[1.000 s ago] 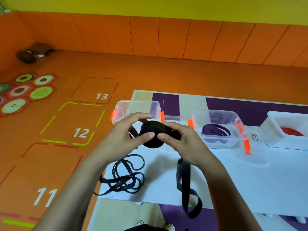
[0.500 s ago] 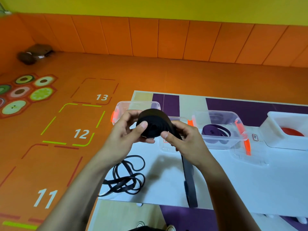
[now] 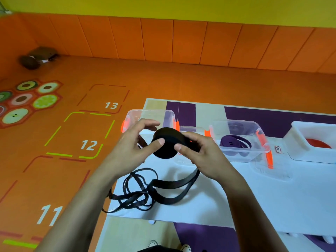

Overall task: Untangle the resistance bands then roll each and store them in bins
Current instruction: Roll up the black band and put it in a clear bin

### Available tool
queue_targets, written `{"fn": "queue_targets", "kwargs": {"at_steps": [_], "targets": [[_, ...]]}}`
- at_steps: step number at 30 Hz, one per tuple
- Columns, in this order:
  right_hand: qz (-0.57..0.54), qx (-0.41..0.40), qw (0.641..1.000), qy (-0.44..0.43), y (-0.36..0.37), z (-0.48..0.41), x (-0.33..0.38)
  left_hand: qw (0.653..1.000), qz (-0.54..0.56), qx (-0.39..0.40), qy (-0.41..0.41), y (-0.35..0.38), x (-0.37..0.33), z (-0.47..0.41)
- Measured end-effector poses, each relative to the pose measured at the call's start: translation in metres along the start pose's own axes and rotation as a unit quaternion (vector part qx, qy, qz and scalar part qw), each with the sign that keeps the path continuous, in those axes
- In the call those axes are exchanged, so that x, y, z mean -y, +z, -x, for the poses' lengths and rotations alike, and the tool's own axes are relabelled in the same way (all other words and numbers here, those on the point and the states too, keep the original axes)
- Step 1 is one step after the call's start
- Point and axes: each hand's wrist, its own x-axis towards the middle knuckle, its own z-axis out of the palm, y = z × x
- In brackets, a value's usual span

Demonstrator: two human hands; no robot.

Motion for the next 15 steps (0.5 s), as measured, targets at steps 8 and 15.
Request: {"fn": "queue_targets", "kwargs": {"at_steps": [8,15], "targets": [[-0.02,-0.004,1.0,0.012,0.005,0.002,-0.002,0.996,0.047,0.068,0.032,0.0,0.002,0.005],[-0.09,-0.031,0.995,0.01,0.003,0.009,-0.009,0.972,0.234,0.034,0.005,0.013,0.006,0.004]]}}
